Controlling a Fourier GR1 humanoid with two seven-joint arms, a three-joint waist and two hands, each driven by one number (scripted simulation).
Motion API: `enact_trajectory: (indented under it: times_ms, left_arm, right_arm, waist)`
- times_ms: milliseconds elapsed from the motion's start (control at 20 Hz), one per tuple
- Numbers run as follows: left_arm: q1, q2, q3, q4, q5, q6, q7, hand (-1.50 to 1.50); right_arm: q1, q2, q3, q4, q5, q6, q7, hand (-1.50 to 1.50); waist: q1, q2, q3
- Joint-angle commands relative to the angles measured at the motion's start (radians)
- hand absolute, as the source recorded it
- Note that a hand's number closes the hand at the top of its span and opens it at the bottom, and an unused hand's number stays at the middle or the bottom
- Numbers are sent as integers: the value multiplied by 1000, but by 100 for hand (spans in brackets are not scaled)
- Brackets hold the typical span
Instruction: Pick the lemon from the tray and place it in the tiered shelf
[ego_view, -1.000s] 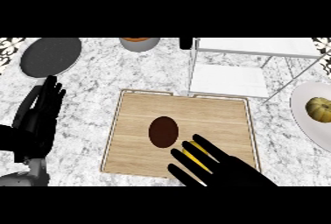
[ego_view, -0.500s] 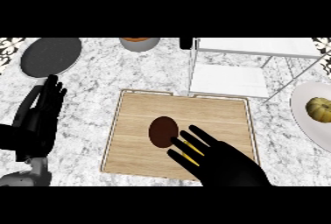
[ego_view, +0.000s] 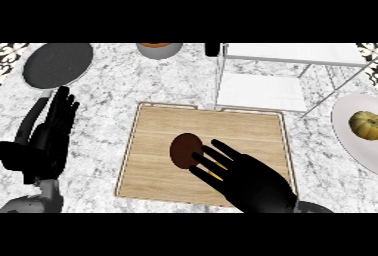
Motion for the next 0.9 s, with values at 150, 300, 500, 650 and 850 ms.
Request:
enact_trajectory:
  times_ms: [150,300,500,650,850]
  left_arm:
    - [-29,-15,30,24,-15,-30,9,0]
    - [56,-22,15,-26,-35,-42,-34,0]
    - [-17,-10,31,-20,-30,-37,38,0]
    - [-71,-11,51,24,-32,-33,69,0]
    - [4,-48,27,-8,-45,-26,13,0]
  right_arm:
    - [20,93,-34,124,99,-45,-99,-150]
    - [40,128,-1,140,138,-22,-73,-150]
    - [-10,80,-23,178,162,42,-114,150]
    - [32,99,21,146,222,-66,-153,150]
    - [34,115,24,230,281,-233,-208,150]
  waist:
    - [-1,0,0]
    - [2,0,0]
    - [3,0,0]
    - [-2,0,0]
    - [3,0,0]
